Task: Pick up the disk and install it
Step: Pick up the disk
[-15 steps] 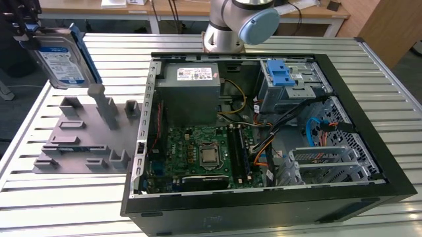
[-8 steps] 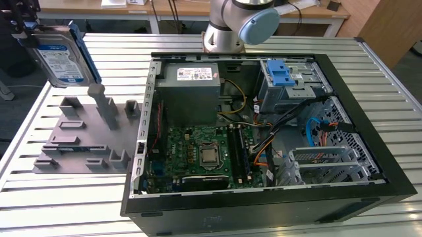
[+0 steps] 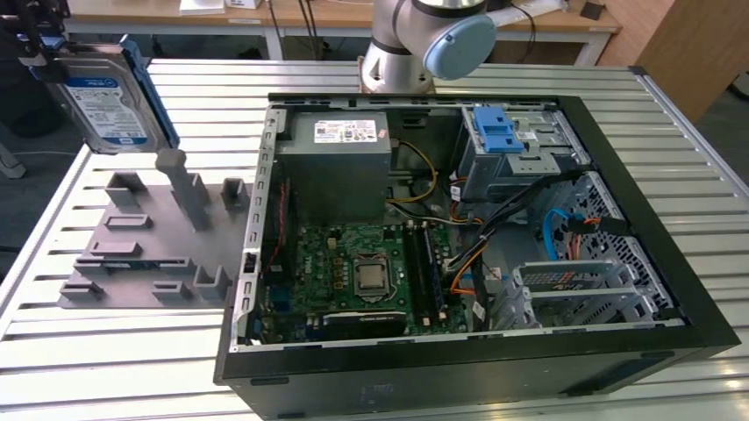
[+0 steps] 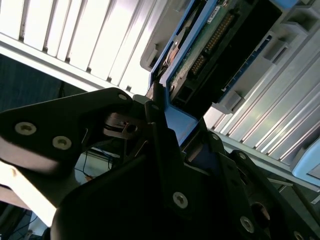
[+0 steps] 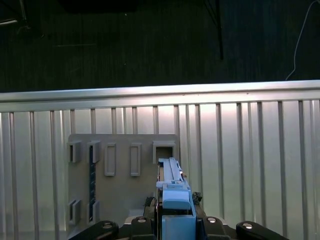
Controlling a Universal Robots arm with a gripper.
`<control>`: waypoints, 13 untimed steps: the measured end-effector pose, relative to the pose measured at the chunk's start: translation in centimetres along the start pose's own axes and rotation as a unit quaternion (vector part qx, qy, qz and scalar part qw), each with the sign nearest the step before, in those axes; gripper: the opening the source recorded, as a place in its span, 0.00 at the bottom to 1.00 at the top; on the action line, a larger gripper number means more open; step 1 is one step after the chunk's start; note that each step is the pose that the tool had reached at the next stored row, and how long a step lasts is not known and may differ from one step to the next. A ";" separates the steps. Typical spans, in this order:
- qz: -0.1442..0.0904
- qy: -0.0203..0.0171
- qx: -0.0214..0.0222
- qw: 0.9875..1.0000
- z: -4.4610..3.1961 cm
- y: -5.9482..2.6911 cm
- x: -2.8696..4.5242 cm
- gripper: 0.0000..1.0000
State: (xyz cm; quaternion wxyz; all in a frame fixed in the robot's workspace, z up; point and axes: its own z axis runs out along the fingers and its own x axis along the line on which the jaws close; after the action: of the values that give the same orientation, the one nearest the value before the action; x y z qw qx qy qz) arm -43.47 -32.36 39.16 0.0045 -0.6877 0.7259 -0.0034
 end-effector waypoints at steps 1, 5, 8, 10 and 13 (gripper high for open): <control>0.000 0.000 0.000 1.000 -0.08 -0.01 0.00 0.36; 0.000 0.000 0.000 1.000 -0.24 0.01 -0.04 0.36; 0.000 0.000 0.000 1.000 -0.43 0.01 -0.05 0.36; 0.000 0.000 0.000 1.000 -0.53 0.01 -0.05 0.36; 0.000 0.000 0.000 1.000 -0.76 0.00 -0.05 0.36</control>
State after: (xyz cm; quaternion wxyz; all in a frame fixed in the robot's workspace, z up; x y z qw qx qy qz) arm -43.48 -32.31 39.92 0.0045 -0.6878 0.7259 -0.0034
